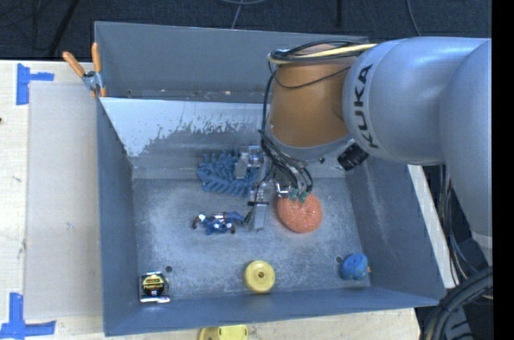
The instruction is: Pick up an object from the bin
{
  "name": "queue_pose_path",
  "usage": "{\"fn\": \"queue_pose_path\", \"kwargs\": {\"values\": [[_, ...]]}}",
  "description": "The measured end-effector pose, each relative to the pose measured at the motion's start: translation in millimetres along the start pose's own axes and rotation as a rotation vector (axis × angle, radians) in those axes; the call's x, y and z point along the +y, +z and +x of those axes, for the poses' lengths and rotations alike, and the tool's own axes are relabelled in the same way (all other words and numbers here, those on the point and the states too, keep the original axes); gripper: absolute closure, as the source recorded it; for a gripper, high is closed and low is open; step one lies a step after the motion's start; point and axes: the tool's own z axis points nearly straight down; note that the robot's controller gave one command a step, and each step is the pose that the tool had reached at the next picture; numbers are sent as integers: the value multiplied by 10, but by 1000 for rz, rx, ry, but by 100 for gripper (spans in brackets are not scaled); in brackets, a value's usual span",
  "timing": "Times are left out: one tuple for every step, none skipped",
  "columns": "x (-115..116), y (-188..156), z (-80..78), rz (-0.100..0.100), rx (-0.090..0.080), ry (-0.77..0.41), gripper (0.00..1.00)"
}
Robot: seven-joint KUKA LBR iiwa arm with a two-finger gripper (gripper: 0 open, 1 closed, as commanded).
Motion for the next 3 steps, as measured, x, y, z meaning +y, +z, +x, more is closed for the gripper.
{"fn": "queue_pose_path", "kwargs": {"values": [[-3, -47, -18, -1, -8, 2, 0], [48, 416, -155, -2, -14, 49, 0], [-63, 716, 17, -2, -10, 35, 0]]}}
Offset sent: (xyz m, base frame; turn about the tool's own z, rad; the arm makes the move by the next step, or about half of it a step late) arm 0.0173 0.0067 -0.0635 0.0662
